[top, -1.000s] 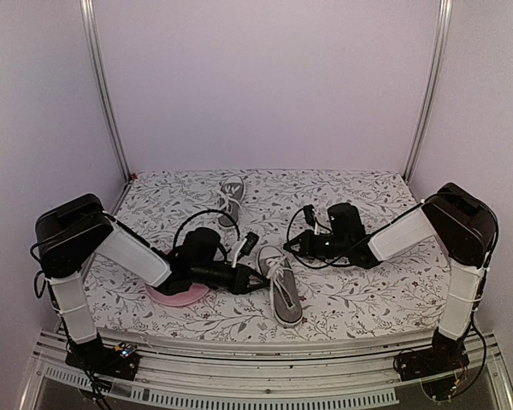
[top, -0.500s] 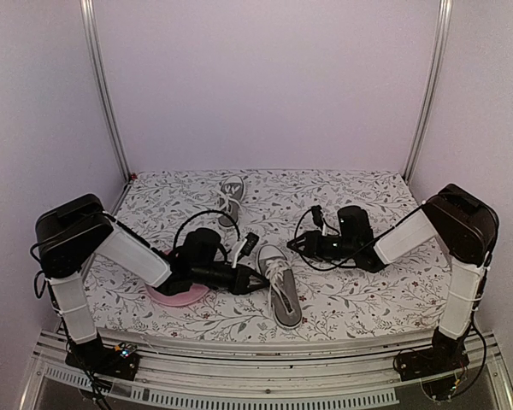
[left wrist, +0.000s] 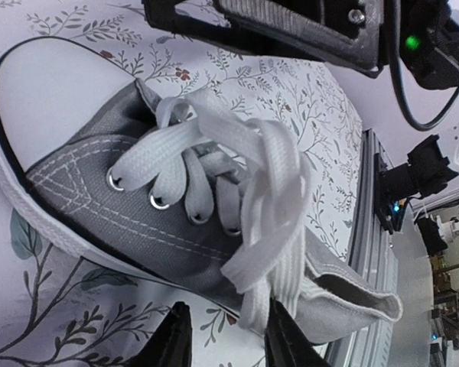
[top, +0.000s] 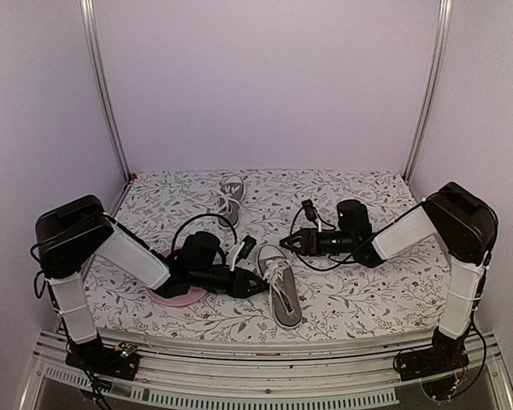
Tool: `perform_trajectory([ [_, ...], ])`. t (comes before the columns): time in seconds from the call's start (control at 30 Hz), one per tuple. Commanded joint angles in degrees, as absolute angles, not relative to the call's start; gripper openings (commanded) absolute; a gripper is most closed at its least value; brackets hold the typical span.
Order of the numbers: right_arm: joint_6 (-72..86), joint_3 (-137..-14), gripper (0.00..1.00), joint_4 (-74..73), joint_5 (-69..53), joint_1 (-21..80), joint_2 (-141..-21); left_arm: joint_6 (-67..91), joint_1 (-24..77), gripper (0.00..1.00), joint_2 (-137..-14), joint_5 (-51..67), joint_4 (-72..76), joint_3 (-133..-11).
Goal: Tie the shoes
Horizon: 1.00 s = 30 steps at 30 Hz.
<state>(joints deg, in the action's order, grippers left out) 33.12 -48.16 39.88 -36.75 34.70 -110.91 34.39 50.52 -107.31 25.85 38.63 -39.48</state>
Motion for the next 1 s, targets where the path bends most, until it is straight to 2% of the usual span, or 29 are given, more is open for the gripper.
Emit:
perform_trajectory([
  [0.0, 30.9, -49.3, 0.54, 37.8, -38.6, 35.4, -112.7, 34.5, 51.1, 0.32, -105.0, 24.2, 40.3, -38.4],
  [0.13, 30.7, -49.2, 0.54, 37.7, -39.1, 35.6, -113.4, 34.7, 51.1, 0.33, -104.5, 23.5, 40.8, -38.3],
  [0.23, 30.7, -49.3, 0.52, 37.5, -39.1, 35.9, -113.8, 34.9, 51.1, 0.24, -104.5, 23.5, 41.6, -38.3],
  [0.3, 30.5, -49.3, 0.5, 37.2, -39.3, 35.9, -113.9, 34.9, 51.1, 0.22, -104.6, 23.6, 41.7, -38.3],
  [0.33, 30.4, -49.2, 0.49, 37.1, -39.4, 35.9, -113.9, 35.0, 51.1, 0.21, -104.6, 23.7, 41.7, -38.3],
  [0.5, 29.9, -48.8, 0.39, 36.7, -40.0, 36.0, -113.2, 35.0, 51.1, 0.02, -104.7, 23.9, 41.8, -38.4],
  [0.7, 29.8, -48.1, 0.26, 36.7, -41.3, 36.0, -112.7, 35.0, 51.1, 0.0, -105.0, 24.4, 41.9, -38.5],
  [0.73, 29.8, -48.0, 0.25, 36.7, -41.6, 35.9, -112.6, 35.0, 51.1, 0.0, -105.1, 24.4, 41.9, -38.4],
  [0.87, 29.4, -46.9, 0.39, 36.6, -41.2, 35.9, -112.2, 35.0, 51.1, 0.0, -105.0, 24.6, 42.1, -38.2],
  [0.97, 29.2, -46.4, 0.41, 36.5, -41.2, 35.9, -112.2, 35.0, 51.1, 0.0, -105.1, 24.6, 42.2, -38.2],
])
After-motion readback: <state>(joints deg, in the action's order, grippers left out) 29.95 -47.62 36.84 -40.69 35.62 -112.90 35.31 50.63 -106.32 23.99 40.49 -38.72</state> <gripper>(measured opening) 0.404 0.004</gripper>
